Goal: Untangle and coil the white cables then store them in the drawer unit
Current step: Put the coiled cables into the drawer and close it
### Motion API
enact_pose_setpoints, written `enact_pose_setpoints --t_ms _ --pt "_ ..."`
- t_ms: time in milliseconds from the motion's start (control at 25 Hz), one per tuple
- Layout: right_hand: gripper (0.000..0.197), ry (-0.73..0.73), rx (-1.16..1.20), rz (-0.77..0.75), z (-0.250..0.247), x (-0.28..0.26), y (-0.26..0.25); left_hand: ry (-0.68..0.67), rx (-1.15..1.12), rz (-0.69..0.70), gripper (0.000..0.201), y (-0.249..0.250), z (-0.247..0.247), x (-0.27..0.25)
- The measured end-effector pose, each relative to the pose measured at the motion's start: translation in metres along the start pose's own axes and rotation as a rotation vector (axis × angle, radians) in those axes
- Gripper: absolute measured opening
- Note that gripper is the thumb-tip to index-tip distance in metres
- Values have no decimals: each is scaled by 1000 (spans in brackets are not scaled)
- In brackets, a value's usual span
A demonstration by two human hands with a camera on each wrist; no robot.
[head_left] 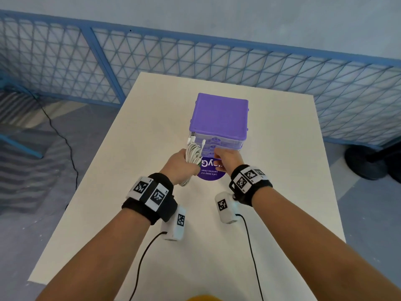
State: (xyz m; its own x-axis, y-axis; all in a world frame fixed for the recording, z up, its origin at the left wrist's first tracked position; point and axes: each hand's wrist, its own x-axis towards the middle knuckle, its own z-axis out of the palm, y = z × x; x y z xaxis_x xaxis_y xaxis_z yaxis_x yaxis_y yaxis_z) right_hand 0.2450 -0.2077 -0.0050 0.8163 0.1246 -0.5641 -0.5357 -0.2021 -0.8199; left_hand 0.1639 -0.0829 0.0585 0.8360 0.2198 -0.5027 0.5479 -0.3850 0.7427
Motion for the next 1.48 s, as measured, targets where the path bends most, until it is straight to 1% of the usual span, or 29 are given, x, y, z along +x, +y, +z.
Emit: enact_pose_setpoints --t_ms 120,200,360,440,520,680,800,960,1040,1160,1240,1280,1320,1400,1480 --pt "15 5 38 -8 0 5 1 -23 -2 -16 38 -3 5 5" --pt "18 6 104 -7 0 6 -4 -35 -4 -23 38 -4 7 7" --pt "20 36 262 65 5 5 -14 -49 -4 -30 40 -6 7 7" --pt "19 60 329 115 11 3 -13 -50 6 -30 38 -8 6 5" --pt "20 84 373 139 15 2 -12 -52 8 -31 32 -10 4 2" --pt "22 152 355 147 17 -2 -16 -34 23 -22 29 -15 -2 -5" --pt "22 147 336 162 17 -14 -11 -44 40 -4 28 -15 -6 -13" --pt "11 131 297 183 16 -32 9 -102 117 22 25 -12 -9 -23" --pt "10 131 270 186 15 -41 19 -116 140 33 24 -9 -9 -27" --pt "18 111 206 212 10 -52 29 -145 156 56 25 -3 -8 -31" --pt "38 150 214 230 3 -54 33 -180 170 62 28 1 -7 -31" --pt "47 193 261 223 -2 -52 32 -191 177 65 28 4 -7 -30" --pt "48 233 337 196 -7 -50 29 -196 184 69 29 7 -7 -28" --pt "49 253 427 121 -19 -43 21 -191 196 74 26 13 -5 -25" --pt "50 220 364 47 -25 -38 17 -179 210 82 24 20 -4 -21"
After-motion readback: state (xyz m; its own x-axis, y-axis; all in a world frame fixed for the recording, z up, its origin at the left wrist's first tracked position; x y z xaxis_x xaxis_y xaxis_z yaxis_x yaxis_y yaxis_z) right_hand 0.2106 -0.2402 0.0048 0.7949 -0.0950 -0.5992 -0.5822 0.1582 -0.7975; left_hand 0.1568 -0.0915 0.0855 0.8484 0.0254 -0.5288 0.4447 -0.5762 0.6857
